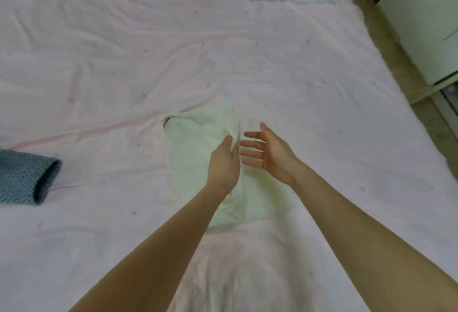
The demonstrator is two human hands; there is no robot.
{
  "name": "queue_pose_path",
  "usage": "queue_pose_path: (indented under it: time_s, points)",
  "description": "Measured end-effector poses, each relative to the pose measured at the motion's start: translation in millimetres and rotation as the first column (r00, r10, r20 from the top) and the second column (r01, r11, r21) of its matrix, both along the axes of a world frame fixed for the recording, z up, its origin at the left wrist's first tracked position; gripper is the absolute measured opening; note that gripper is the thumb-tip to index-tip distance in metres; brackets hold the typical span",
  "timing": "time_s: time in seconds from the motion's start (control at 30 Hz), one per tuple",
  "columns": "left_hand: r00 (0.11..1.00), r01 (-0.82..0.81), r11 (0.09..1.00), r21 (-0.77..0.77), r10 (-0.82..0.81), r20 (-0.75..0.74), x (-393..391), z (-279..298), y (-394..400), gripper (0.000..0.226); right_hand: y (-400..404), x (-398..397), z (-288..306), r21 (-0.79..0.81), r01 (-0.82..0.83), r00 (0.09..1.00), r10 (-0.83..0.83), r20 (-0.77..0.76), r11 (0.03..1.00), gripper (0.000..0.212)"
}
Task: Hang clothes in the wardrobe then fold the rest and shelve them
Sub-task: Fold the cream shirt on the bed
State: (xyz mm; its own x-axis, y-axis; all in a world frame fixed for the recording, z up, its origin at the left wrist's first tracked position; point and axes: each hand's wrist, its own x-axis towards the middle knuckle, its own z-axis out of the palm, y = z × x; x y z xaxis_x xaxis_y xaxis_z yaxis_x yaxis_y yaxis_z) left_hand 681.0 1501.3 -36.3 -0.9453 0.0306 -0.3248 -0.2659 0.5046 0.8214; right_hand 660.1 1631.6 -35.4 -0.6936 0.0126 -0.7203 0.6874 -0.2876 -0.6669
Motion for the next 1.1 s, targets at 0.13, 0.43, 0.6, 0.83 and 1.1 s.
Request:
queue_pose_path:
  time_s: [0.13, 0.43, 0.6, 0.83, 1.1]
  points:
    - [0.998, 0.021, 0.999, -0.026, -0.02, 0.063, 3, -19, 52, 0.038, 43, 4, -22, 0.039, -0.025, 0.999, 0.024, 0.045, 0.999, 0.046]
    - [0.944, 0.262, 0.965, 0.007, -0.258, 0.205, 14, -70, 76, 0.051, 78, 5, -65, 0.346, -0.249, 0.968, 0.217, 0.129, 0.905, 0.033]
    - [0.91, 0.318, 0.807, -0.498, -0.407, -0.08, -1, -70, 51, 0.048, 75, 7, -75, 0.658, -0.32, 0.934, 0.342, 0.1, 0.681, 0.013]
    - [0.758, 0.556, 0.486, -0.674, -0.629, 0.172, 5, -82, 28, 0.069, 75, 50, -90, 0.736, -0.347, 0.923, 0.35, 0.159, 0.581, 0.03]
    - [0.598, 0.499, 0.547, -0.672, -0.779, -0.189, 74, -69, -59, 0.095, 50, 82, -67, 0.791, -0.364, 0.904, 0.391, 0.174, 0.492, 0.055]
